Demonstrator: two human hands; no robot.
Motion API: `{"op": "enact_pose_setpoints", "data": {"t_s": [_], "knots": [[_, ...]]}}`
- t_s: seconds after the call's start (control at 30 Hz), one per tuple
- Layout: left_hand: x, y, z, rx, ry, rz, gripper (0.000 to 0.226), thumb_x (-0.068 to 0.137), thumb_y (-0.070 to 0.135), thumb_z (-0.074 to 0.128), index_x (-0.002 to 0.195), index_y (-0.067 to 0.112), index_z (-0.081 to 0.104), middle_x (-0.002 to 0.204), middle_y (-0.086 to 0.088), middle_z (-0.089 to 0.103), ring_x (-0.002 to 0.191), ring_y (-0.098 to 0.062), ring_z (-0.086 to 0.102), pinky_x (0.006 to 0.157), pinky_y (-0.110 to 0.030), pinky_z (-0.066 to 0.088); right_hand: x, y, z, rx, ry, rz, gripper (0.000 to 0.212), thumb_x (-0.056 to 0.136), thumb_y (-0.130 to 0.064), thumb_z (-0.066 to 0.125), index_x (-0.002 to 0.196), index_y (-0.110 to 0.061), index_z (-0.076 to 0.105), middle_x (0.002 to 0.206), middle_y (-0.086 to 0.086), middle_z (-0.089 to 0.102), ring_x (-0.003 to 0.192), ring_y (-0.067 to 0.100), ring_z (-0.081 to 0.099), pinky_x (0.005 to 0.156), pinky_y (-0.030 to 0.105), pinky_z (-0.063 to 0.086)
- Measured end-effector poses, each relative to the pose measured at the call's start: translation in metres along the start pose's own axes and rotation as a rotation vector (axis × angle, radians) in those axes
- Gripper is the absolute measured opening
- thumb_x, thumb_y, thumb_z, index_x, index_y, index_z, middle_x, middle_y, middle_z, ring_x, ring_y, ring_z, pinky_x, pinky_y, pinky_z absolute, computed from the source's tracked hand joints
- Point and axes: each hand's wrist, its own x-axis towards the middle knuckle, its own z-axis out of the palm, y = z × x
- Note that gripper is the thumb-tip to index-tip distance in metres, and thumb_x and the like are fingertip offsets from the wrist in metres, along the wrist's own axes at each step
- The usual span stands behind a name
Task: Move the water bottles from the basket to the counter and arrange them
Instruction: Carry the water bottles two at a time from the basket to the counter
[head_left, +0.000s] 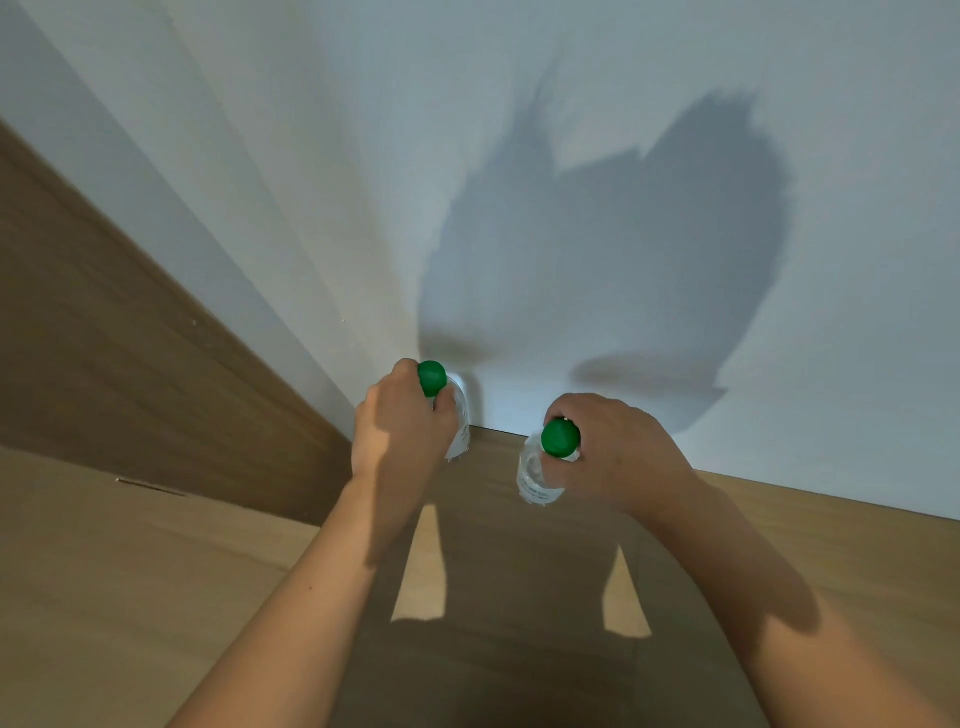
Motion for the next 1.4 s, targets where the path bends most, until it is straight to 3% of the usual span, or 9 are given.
{"op": "enact_pose_setpoints", "data": {"t_s": [0.27, 0.37, 0.53, 0.7, 0.87, 1.03, 1.17, 1.27, 1.4], "knots": [[-0.003, 0.005, -0.003, 0.05, -0.036, 0.023, 0.023, 0.094, 0.03, 0.052, 0.099, 0.008, 0.048, 0.086, -0.01, 0.059, 0.077, -0.031, 0.055, 0.056, -0.033, 0.038, -0.019, 0.011, 0.003, 0.022, -0.004, 0.033, 0.017, 0.079, -0.038, 0.063, 0.087, -0.032, 0.05, 0.077, -0.014, 0.052, 0.069, 0.008, 0.051, 0.058, 0.02, 0.032], [-0.012, 0.008, -0.01, 0.078, -0.031, 0.036, 0.033, 0.093, 0.03, 0.054, 0.117, 0.009, 0.046, 0.104, -0.012, 0.059, 0.09, -0.034, 0.056, 0.066, -0.034, 0.04, -0.021, 0.015, 0.006, 0.063, -0.002, 0.044, 0.019, 0.08, -0.04, 0.062, 0.092, -0.032, 0.049, 0.082, -0.014, 0.052, 0.073, 0.009, 0.053, 0.061, 0.021, 0.035], [-0.037, 0.016, -0.031, 0.25, 0.092, 0.184, 0.051, 0.094, 0.032, 0.056, 0.135, 0.005, 0.041, 0.126, -0.017, 0.051, 0.107, -0.038, 0.056, 0.074, -0.038, 0.04, -0.04, 0.011, 0.003, 0.039, -0.003, 0.031, 0.04, 0.087, -0.049, 0.058, 0.122, -0.034, 0.045, 0.11, -0.016, 0.053, 0.089, 0.015, 0.059, 0.074, 0.03, 0.045], [-0.073, 0.038, -0.045, 0.209, 0.116, 0.376, 0.049, 0.098, 0.028, 0.051, 0.14, 0.005, 0.042, 0.135, -0.016, 0.049, 0.119, -0.035, 0.051, 0.092, -0.043, 0.044, -0.087, 0.013, -0.018, 0.14, 0.099, 0.063, 0.06, 0.092, -0.044, 0.06, 0.145, -0.03, 0.036, 0.131, -0.007, 0.05, 0.106, 0.016, 0.06, 0.091, 0.034, 0.048], [-0.129, 0.071, -0.035, 0.164, 0.192, 0.515, 0.039, 0.1, 0.021, 0.047, 0.135, 0.003, 0.049, 0.135, -0.015, 0.052, 0.118, -0.034, 0.052, 0.094, -0.039, 0.043, -0.139, 0.027, -0.038, 0.155, 0.238, 0.084, 0.06, 0.095, -0.033, 0.057, 0.149, -0.024, 0.034, 0.151, -0.006, 0.039, 0.133, 0.012, 0.043, 0.104, 0.027, 0.036], [-0.175, 0.092, -0.017, 0.13, 0.238, 0.72, 0.032, 0.097, 0.011, 0.053, 0.125, -0.004, 0.056, 0.125, -0.021, 0.057, 0.113, -0.037, 0.055, 0.094, -0.043, 0.045, -0.185, 0.037, -0.049, 0.118, 0.374, 0.11, 0.054, 0.096, -0.031, 0.055, 0.146, -0.018, 0.04, 0.151, -0.002, 0.042, 0.138, 0.014, 0.038, 0.109, 0.026, 0.03], [-0.198, 0.109, 0.001, 0.136, 0.159, 0.838, 0.041, 0.095, 0.024, 0.038, 0.118, -0.004, 0.058, 0.116, -0.022, 0.059, 0.098, -0.041, 0.058, 0.084, -0.045, 0.048, -0.227, 0.044, -0.048, 0.142, 0.47, 0.199, 0.053, 0.097, -0.028, 0.055, 0.146, -0.014, 0.041, 0.15, 0.002, 0.043, 0.139, 0.016, 0.037, 0.112, 0.026, 0.027], [-0.215, 0.13, 0.019, 0.113, 0.122, 0.991, 0.03, 0.093, 0.016, 0.047, 0.112, -0.005, 0.059, 0.11, -0.023, 0.06, 0.088, -0.041, 0.058, 0.075, -0.044, 0.049, -0.269, 0.055, -0.048, 0.174, 0.554, 0.327, 0.055, 0.096, -0.025, 0.055, 0.147, -0.013, 0.04, 0.151, 0.003, 0.041, 0.14, 0.017, 0.035, 0.113, 0.025, 0.025], [-0.256, 0.162, 0.051, 0.041, 0.025, 1.146, 0.028, 0.094, 0.013, 0.049, 0.114, -0.004, 0.058, 0.115, -0.022, 0.058, 0.092, -0.041, 0.057, 0.079, -0.044, 0.047, -0.339, 0.076, -0.045, 0.143, 0.615, 0.492, 0.056, 0.096, -0.025, 0.054, 0.149, -0.013, 0.038, 0.151, 0.004, 0.041, 0.14, 0.019, 0.035, 0.115, 0.03, 0.026]]}}
